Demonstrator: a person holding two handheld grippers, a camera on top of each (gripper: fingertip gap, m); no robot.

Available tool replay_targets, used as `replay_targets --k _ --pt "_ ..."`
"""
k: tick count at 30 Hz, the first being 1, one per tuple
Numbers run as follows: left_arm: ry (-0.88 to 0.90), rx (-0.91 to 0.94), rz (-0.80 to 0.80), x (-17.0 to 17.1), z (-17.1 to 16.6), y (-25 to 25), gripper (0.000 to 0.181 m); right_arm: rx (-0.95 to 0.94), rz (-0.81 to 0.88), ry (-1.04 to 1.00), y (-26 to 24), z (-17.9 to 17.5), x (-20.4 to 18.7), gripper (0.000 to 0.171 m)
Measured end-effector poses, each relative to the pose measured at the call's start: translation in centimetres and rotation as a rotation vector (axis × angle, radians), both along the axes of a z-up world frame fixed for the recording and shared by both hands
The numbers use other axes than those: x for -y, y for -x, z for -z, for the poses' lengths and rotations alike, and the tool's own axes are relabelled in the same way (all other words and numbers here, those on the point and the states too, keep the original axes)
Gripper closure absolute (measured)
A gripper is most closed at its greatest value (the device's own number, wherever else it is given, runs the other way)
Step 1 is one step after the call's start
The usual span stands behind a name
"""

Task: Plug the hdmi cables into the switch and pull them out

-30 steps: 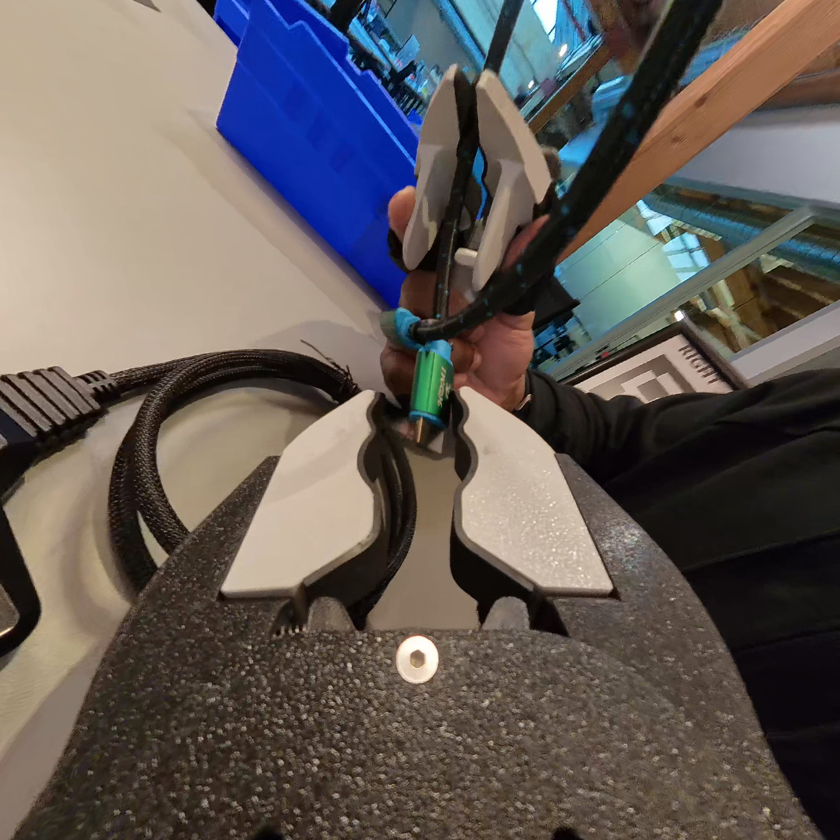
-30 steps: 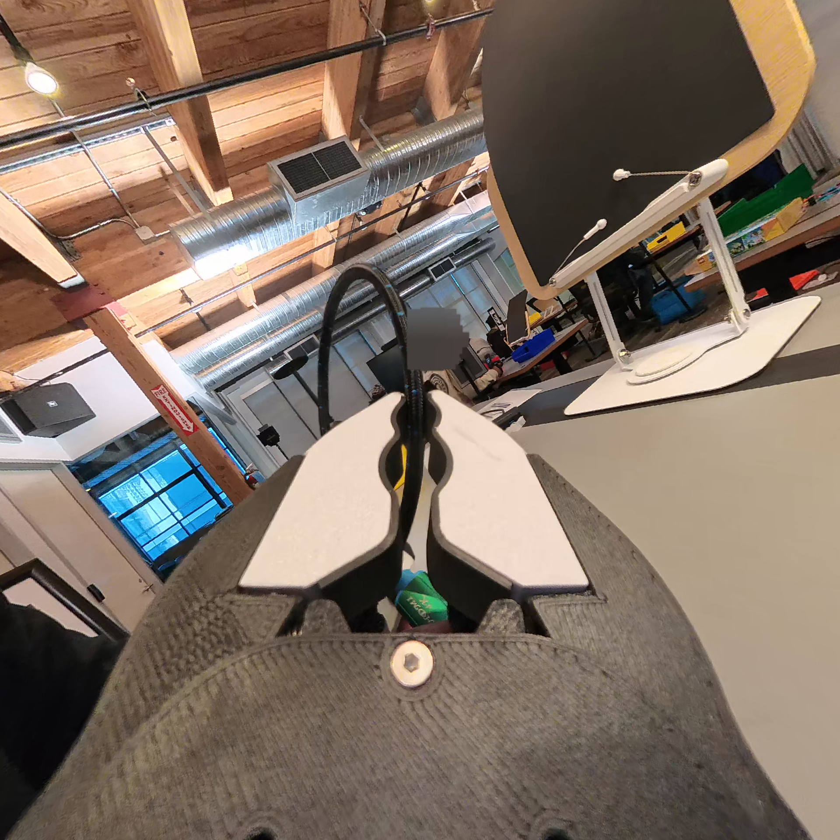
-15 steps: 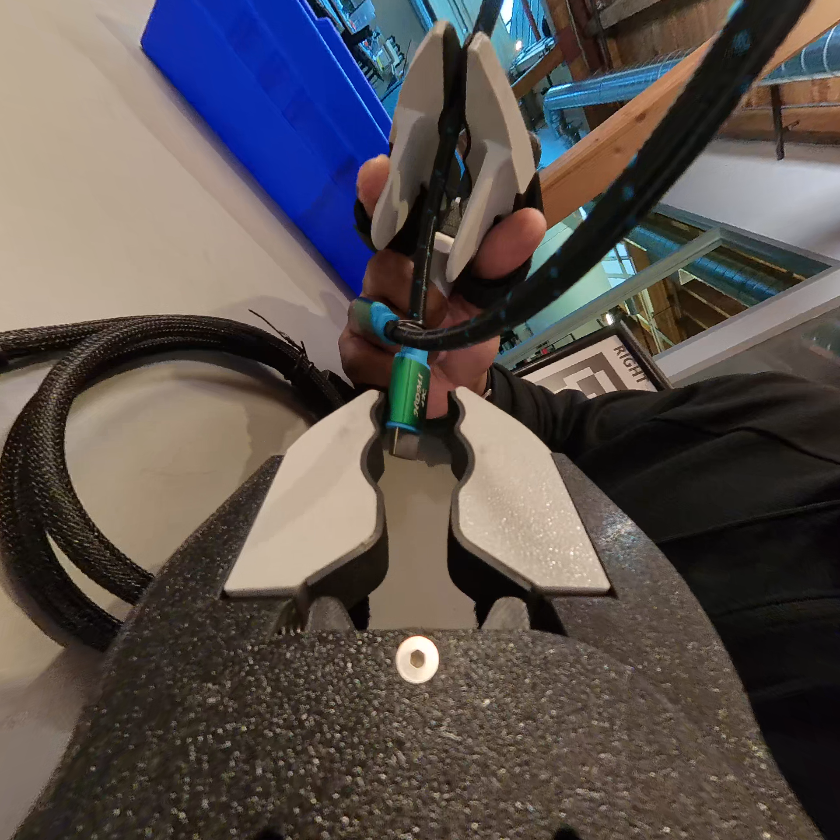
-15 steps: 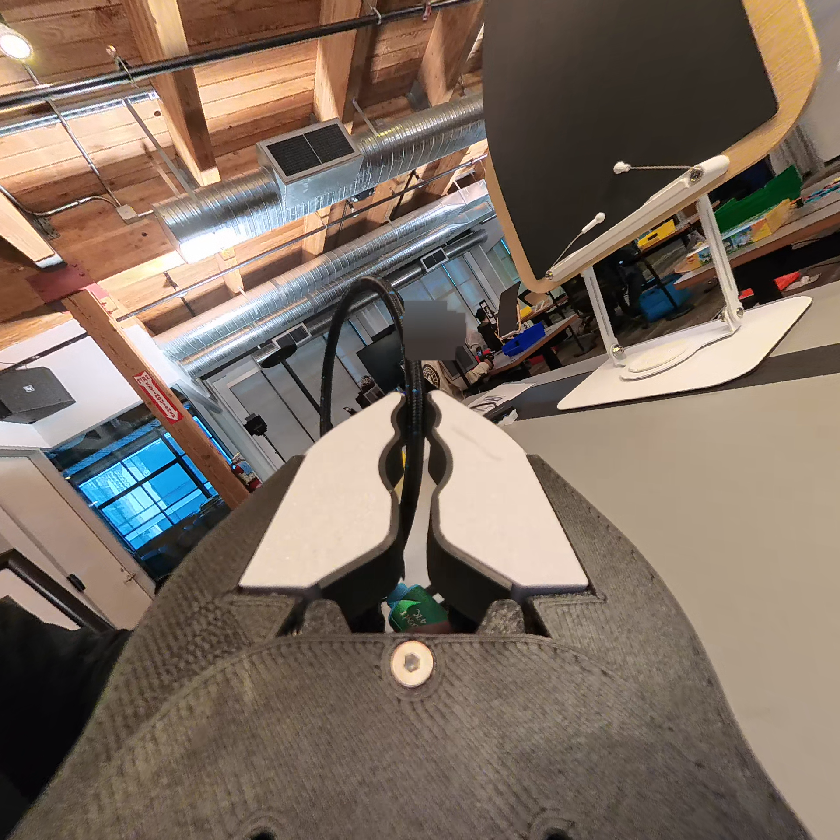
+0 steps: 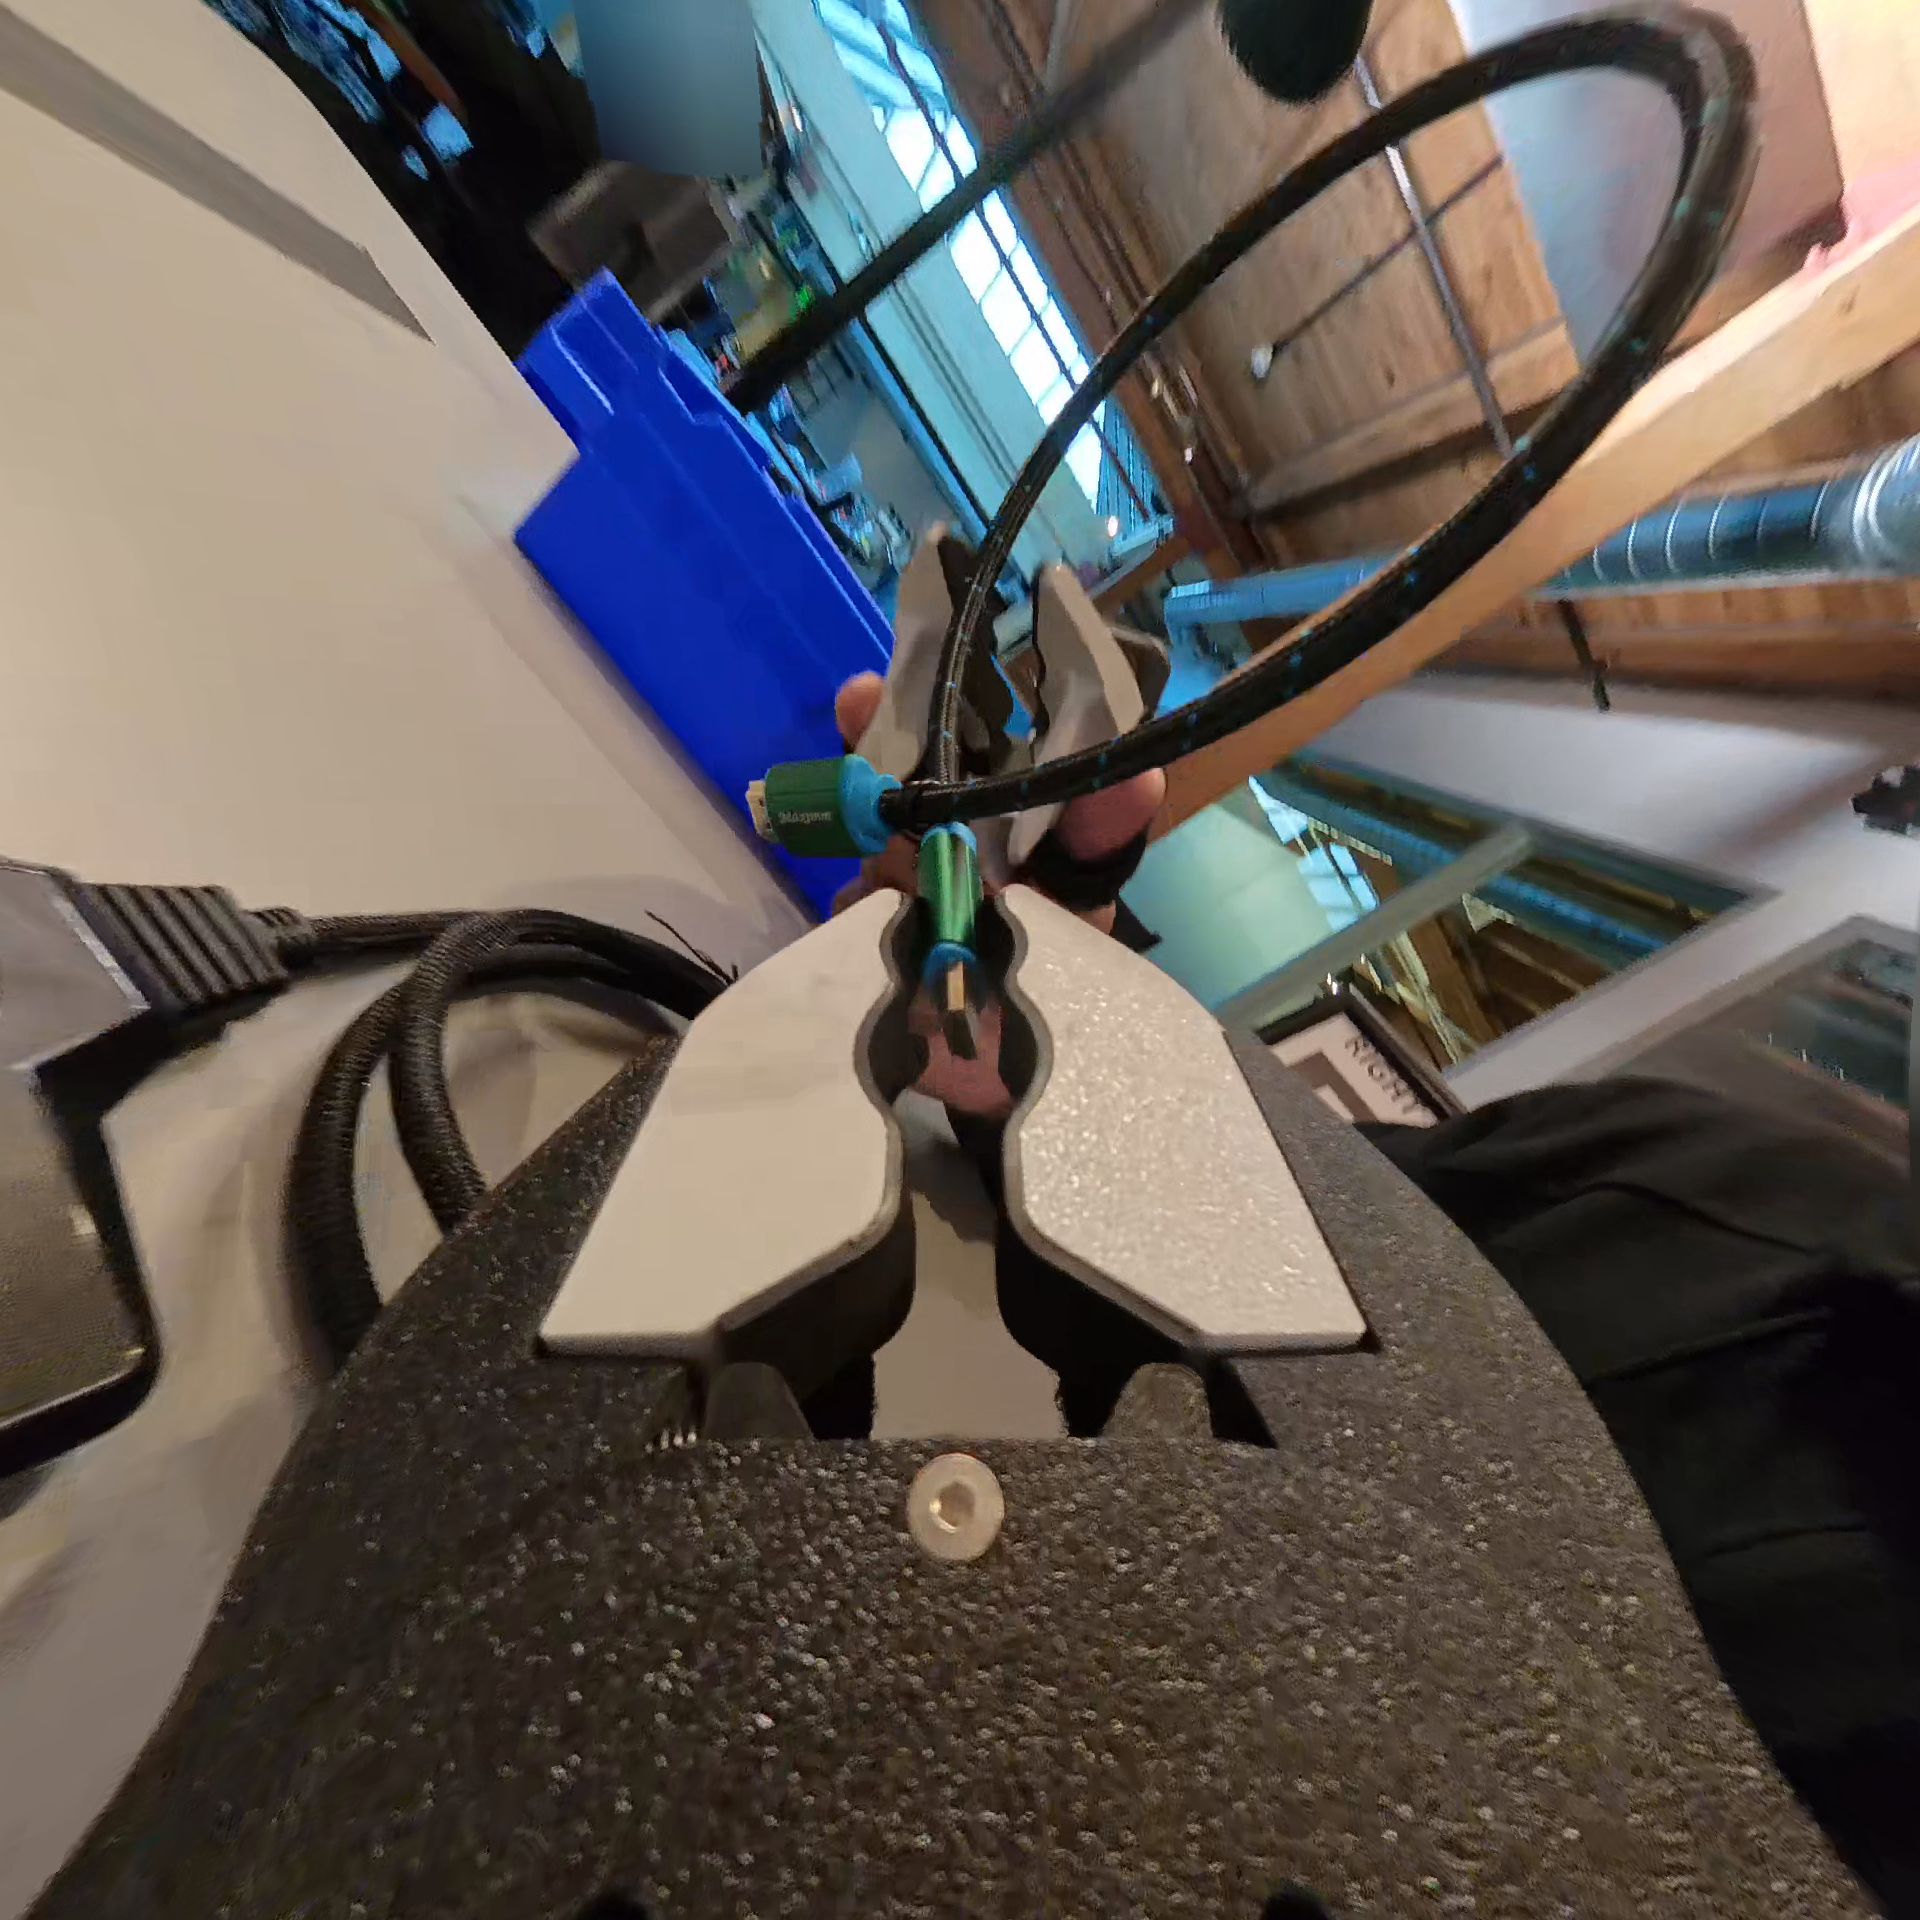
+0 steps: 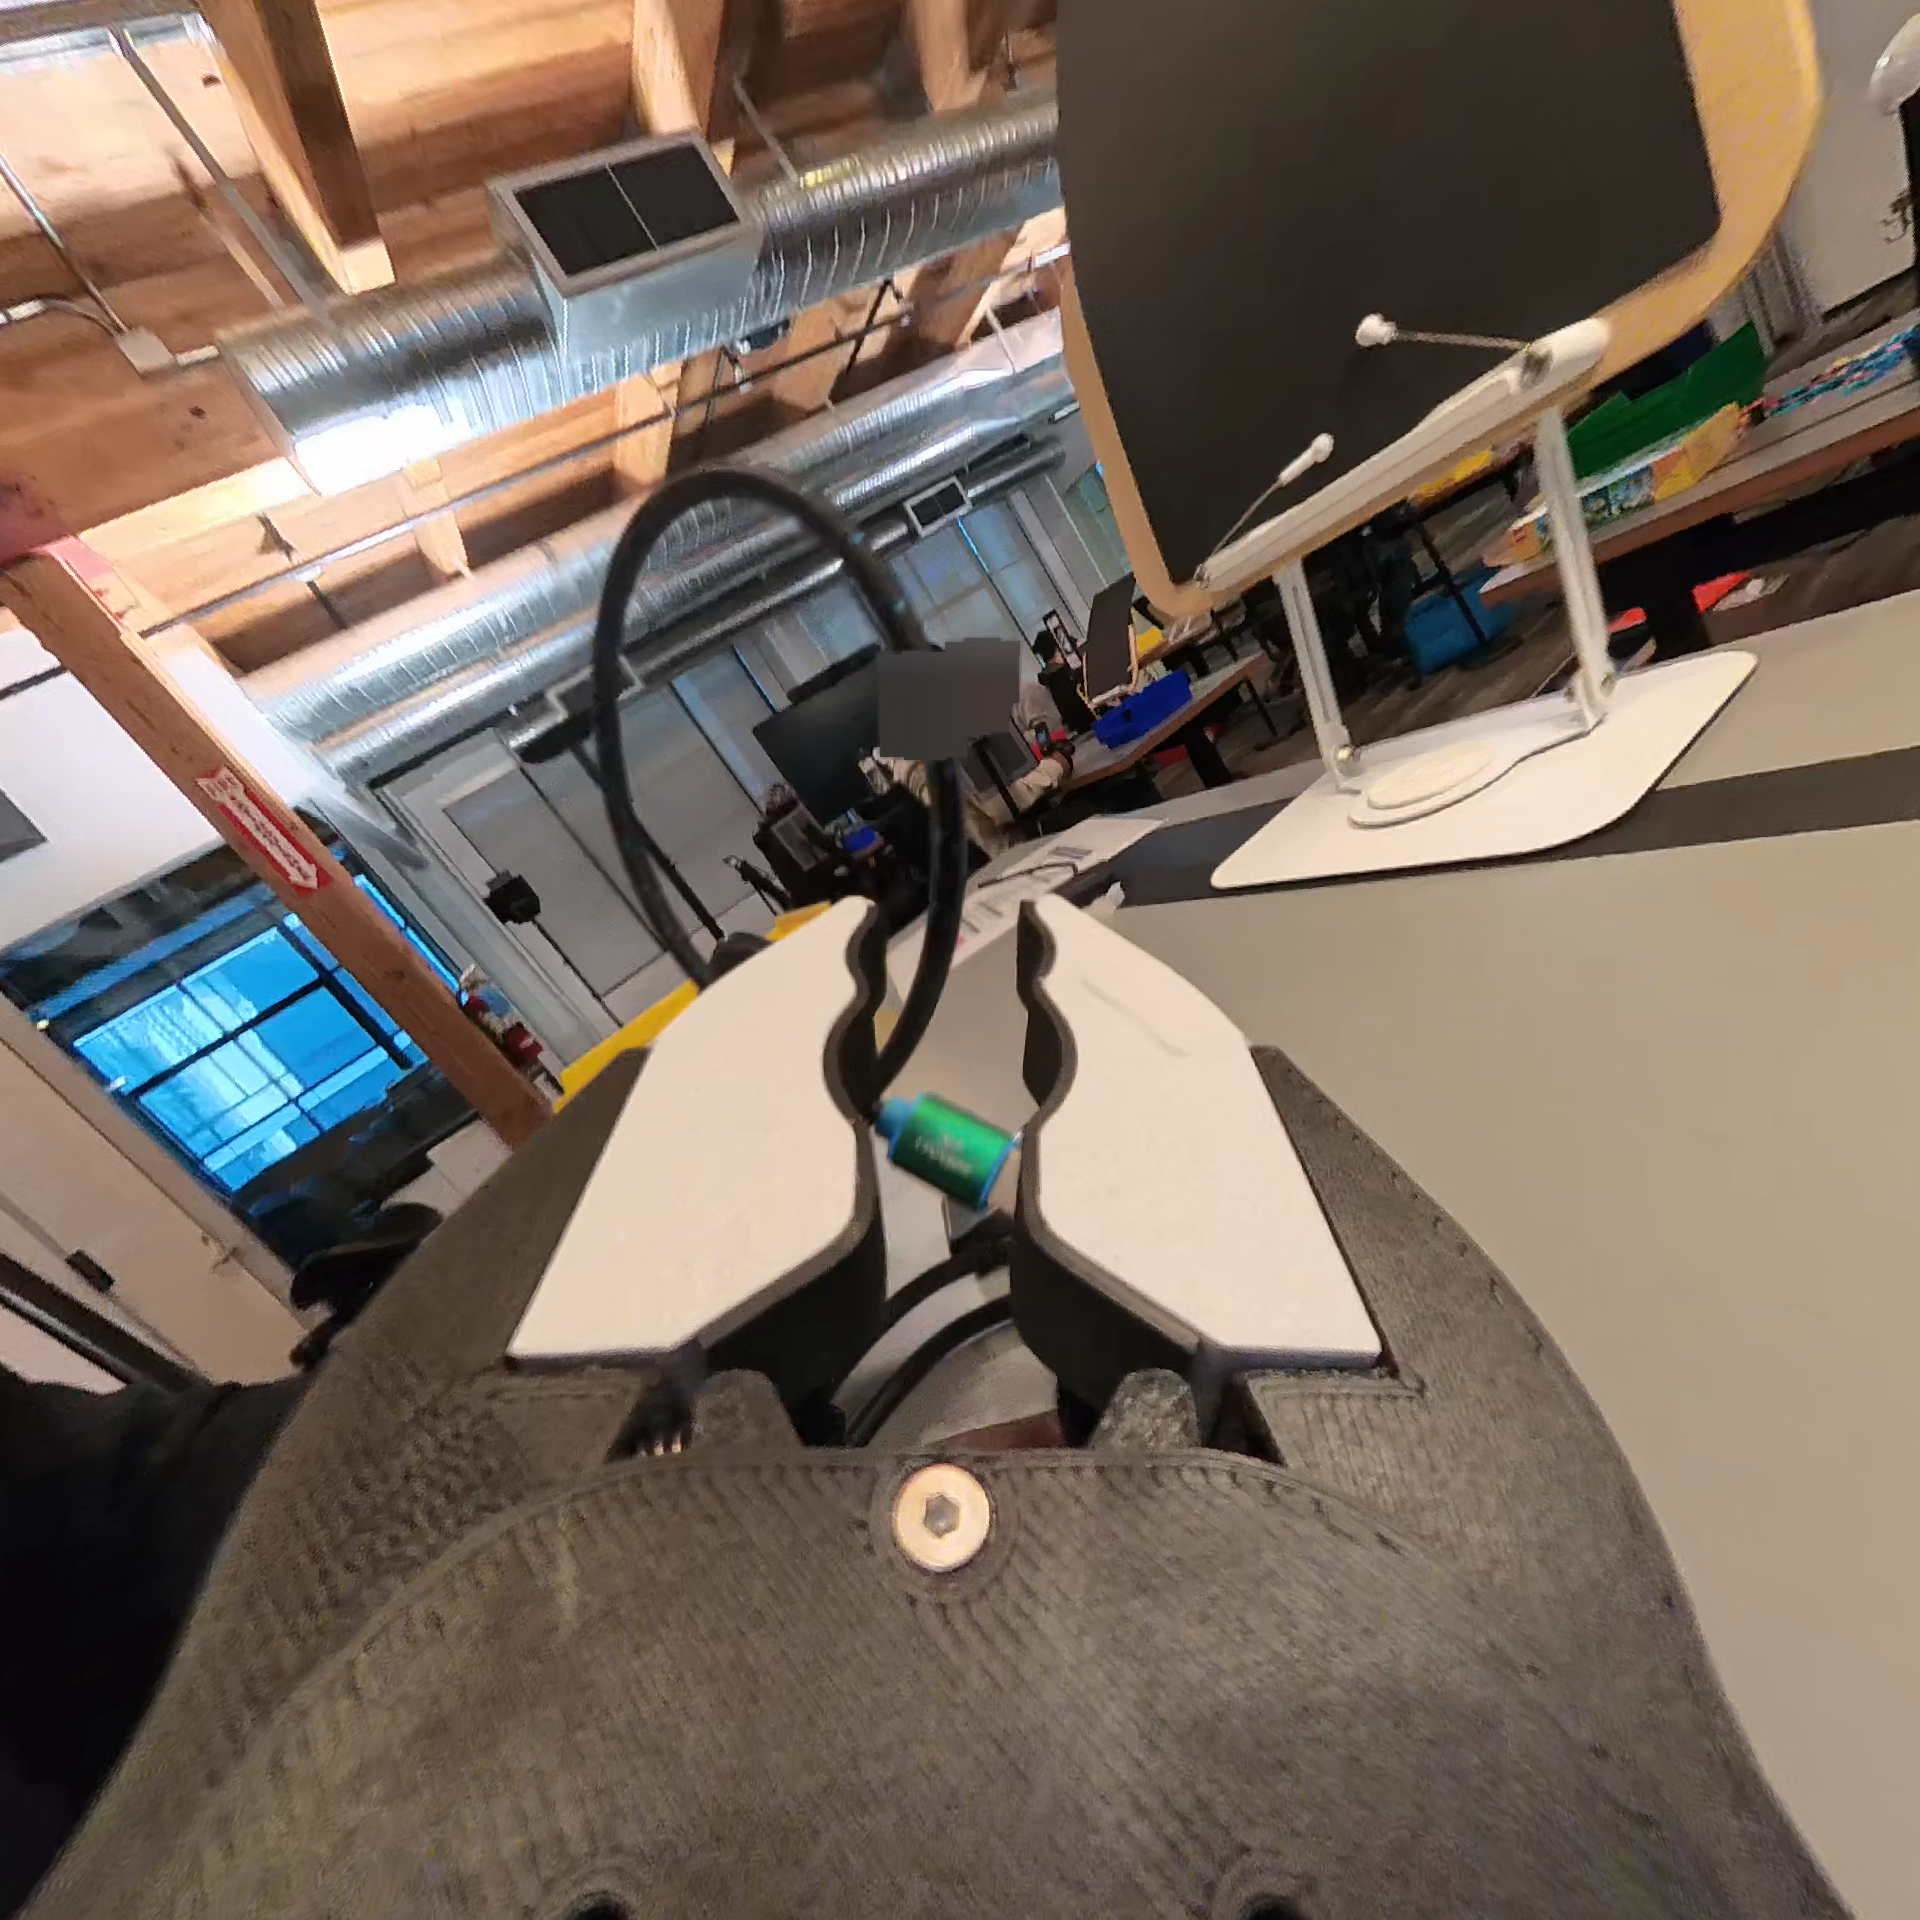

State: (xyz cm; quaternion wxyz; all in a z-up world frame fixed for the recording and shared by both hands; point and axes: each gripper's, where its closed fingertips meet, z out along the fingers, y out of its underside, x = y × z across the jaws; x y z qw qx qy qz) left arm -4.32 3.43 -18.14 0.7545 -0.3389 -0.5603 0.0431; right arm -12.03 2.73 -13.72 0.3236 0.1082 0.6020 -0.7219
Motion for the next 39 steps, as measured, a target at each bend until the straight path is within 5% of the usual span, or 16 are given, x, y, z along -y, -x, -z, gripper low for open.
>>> replay_targets --k 9,22,39 --pt "-0.099 -0.151 -0.129 1.8 -2.3 -0.5 0.169 0.009 -0.313 -0.279 -7.0 3.9 1.1 0.141" --pt "-0.097 -0.222 -0.061 -0.3 -2.8 -0.5 0.17 0.249 -0.511 -0.223 -9.0 2.5 0.2 0.138" --pt "-0.022 -0.177 -0.039 -1.5 -2.2 -0.1 0.169 0.251 -0.426 -0.158 -7.3 1.7 0.2 0.152"
